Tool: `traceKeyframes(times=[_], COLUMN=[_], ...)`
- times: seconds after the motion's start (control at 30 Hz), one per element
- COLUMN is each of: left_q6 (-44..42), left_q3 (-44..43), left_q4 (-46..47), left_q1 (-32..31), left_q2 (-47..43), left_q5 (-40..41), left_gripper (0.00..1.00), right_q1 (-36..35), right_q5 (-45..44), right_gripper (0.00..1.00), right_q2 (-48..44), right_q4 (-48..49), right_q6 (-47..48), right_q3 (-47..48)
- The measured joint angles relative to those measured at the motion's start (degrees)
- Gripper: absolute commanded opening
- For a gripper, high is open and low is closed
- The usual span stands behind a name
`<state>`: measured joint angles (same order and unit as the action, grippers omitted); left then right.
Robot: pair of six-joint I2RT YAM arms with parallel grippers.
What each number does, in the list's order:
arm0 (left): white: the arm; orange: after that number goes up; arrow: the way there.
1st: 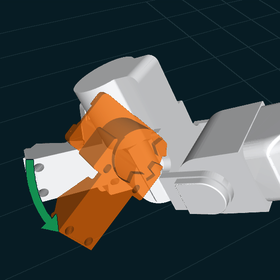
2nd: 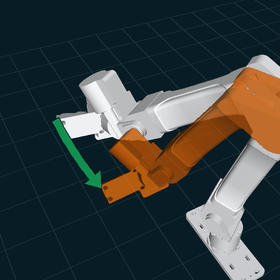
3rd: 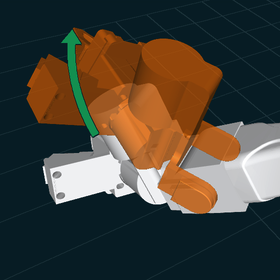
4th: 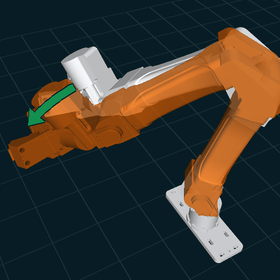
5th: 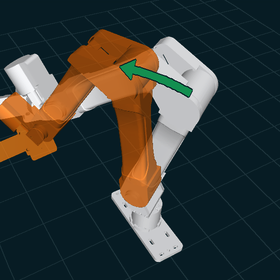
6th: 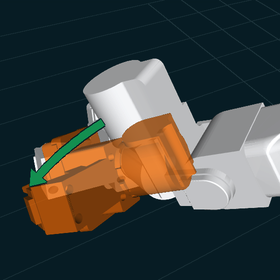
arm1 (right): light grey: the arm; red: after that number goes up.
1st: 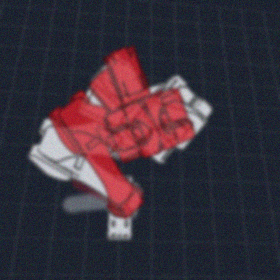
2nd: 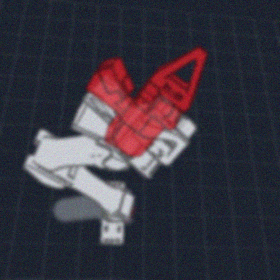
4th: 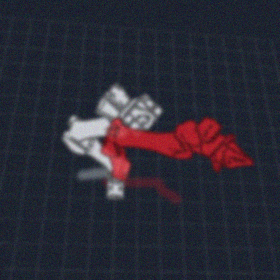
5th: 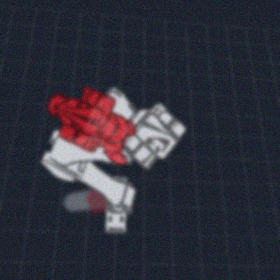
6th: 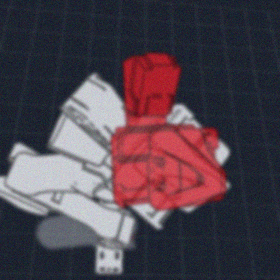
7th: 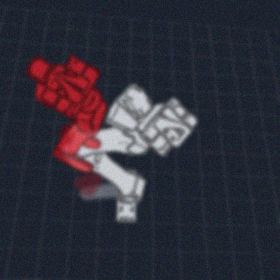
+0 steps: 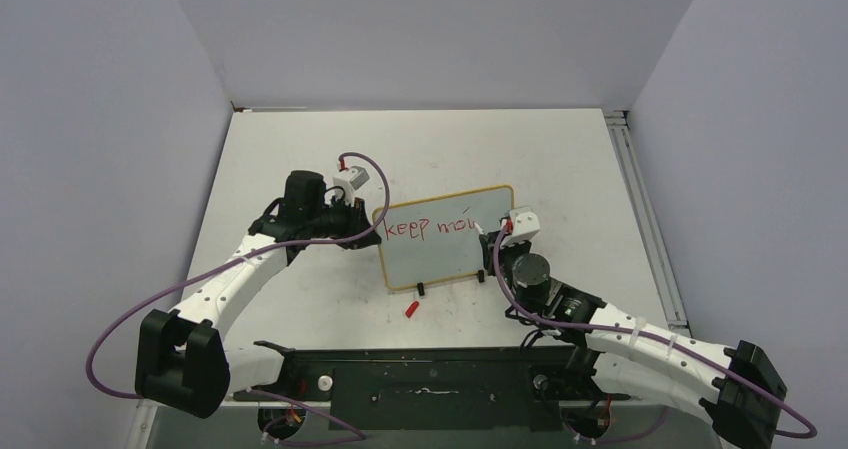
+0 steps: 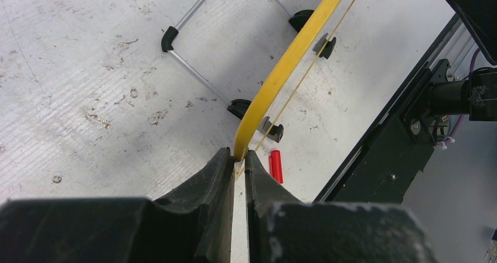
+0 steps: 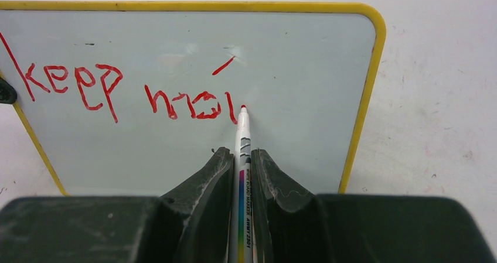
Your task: Write a sentence on the whiteboard
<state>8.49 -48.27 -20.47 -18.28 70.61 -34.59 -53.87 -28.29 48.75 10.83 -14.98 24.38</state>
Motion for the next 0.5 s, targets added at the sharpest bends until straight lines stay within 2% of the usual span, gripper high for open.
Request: traceKeyframes(times=[0.5], left_q6=[0.0], left_q3=[0.0], left_q4=[-0.02], left_q1=[0.0], left_q2=[0.0], left_q5=[0.07], left_gripper=[0.0], right_q1=[0.0], right_q5=[-0.39], right_gripper=[0.05], right_q2=[-0.87], right_q4=[0.66], right_q6=[0.94], right_q3=[0.07])
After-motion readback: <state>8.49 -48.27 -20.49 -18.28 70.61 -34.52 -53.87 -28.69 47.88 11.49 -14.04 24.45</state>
